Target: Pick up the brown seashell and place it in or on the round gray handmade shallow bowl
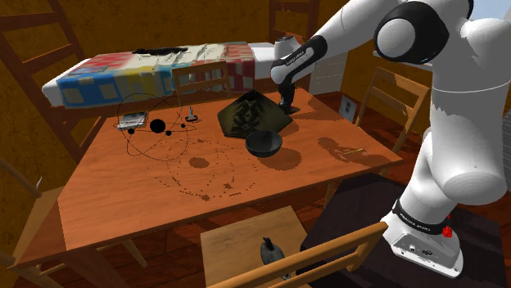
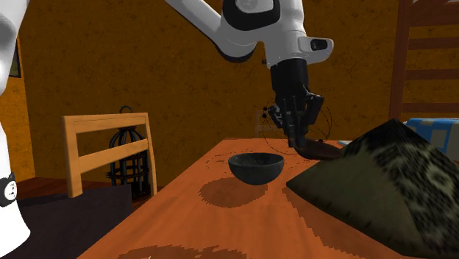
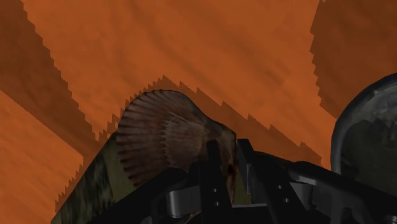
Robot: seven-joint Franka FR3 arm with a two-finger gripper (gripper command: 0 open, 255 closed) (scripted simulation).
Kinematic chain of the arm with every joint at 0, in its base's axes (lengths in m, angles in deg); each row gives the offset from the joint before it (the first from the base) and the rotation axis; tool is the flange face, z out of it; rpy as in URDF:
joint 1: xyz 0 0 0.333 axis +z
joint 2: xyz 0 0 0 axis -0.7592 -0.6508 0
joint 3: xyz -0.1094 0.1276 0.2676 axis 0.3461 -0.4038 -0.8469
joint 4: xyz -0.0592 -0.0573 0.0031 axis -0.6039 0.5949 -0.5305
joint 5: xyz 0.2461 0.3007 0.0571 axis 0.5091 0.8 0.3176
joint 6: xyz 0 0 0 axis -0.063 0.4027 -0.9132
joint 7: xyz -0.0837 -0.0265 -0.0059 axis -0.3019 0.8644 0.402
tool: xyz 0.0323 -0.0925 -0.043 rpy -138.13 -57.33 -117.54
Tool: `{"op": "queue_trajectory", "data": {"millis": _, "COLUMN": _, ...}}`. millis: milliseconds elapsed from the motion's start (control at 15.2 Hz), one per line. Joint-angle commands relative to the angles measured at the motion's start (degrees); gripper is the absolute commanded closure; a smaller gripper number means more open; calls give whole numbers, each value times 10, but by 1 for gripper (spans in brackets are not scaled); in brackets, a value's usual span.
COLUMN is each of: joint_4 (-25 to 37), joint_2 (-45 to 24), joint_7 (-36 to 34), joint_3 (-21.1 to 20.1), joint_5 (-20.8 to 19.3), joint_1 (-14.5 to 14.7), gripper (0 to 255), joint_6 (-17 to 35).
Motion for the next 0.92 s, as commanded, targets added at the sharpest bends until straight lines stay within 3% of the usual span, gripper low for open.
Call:
{"op": "queue_trajectory", "data": {"millis": 0, "joint_4": 7, "joint_2": 9, "joint_7": -1, "joint_3": 2, "joint_5": -5, "joint_1": 2, "gripper": 255, "joint_6": -15}}
{"op": "queue_trajectory", "data": {"millis": 198, "joint_4": 16, "joint_2": 18, "joint_7": -2, "joint_3": 5, "joint_5": -10, "joint_1": 5, "gripper": 255, "joint_6": -32}}
{"op": "queue_trajectory", "data": {"millis": 858, "joint_4": -8, "joint_2": 65, "joint_7": -149, "joint_3": -29, "joint_5": -54, "joint_1": 103, "gripper": 255, "joint_6": -69}}
